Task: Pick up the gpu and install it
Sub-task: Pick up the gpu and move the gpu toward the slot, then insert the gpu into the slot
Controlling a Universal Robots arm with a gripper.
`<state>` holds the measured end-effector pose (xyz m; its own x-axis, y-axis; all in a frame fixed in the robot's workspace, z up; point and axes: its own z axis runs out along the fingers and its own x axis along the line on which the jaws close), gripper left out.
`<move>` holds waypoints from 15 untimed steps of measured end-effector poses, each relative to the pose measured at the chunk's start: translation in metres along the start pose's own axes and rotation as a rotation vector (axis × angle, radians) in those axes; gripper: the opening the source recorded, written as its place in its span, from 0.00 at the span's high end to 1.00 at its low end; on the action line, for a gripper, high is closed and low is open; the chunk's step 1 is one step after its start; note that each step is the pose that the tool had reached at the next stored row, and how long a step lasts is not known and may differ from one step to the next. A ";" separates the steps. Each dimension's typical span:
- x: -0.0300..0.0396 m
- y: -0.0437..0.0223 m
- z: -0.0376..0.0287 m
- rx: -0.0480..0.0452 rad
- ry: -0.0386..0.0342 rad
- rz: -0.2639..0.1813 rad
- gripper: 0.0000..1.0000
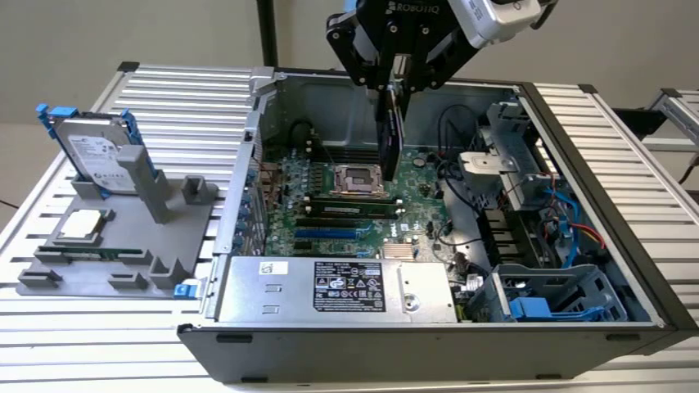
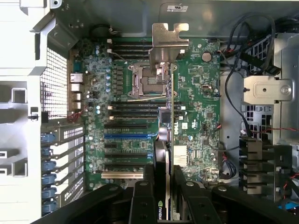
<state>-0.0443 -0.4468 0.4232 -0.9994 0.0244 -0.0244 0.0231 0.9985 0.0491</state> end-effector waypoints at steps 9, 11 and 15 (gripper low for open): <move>0.0000 0.0000 0.0000 -0.0008 0.0016 -0.031 1.00; 0.0000 -0.0001 0.0000 -0.0010 0.0017 -0.035 1.00; 0.0000 0.0000 0.0000 -0.0009 0.0017 -0.035 1.00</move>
<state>-0.0444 -0.4468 0.4232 -0.9996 -0.0106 -0.0244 -0.0118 0.9987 0.0492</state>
